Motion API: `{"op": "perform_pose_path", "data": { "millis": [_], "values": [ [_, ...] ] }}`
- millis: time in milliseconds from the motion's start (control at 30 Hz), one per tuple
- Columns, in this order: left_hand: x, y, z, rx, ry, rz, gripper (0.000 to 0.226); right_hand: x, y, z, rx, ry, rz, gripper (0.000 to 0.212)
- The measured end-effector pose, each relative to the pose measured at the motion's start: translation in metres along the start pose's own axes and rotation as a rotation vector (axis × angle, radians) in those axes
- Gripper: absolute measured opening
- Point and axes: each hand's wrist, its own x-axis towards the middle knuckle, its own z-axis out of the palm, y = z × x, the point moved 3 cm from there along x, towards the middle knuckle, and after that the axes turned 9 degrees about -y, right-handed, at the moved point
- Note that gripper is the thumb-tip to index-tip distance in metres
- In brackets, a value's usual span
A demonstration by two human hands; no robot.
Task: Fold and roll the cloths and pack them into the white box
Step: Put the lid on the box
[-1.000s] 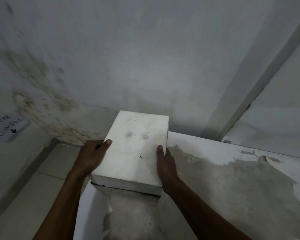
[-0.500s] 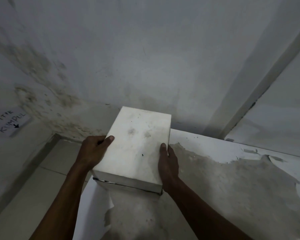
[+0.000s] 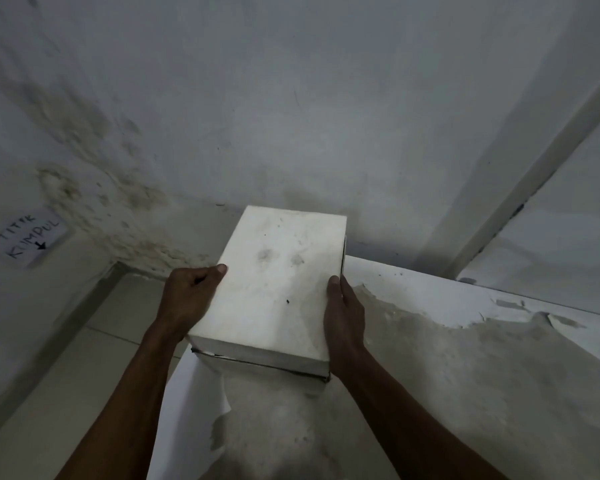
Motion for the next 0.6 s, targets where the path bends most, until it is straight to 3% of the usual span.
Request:
{"op": "perform_pose_path", "data": {
  "millis": [300,400,600],
  "values": [
    [-0.001,0.012,-0.001,-0.148,0.059,0.078,0.015,0.005,-0.017,-0.002,-0.009,-0.049,-0.119,0.047],
    [0.003,0.016,0.0,-0.146,0.047,0.155,0.021,0.007,-0.012,-0.003,-0.014,-0.039,-0.118,0.048],
    [-0.002,-0.011,0.006,-0.135,0.035,0.087,0.032,0.0,0.004,-0.003,-0.025,-0.035,-0.09,0.049]
  ]
}}
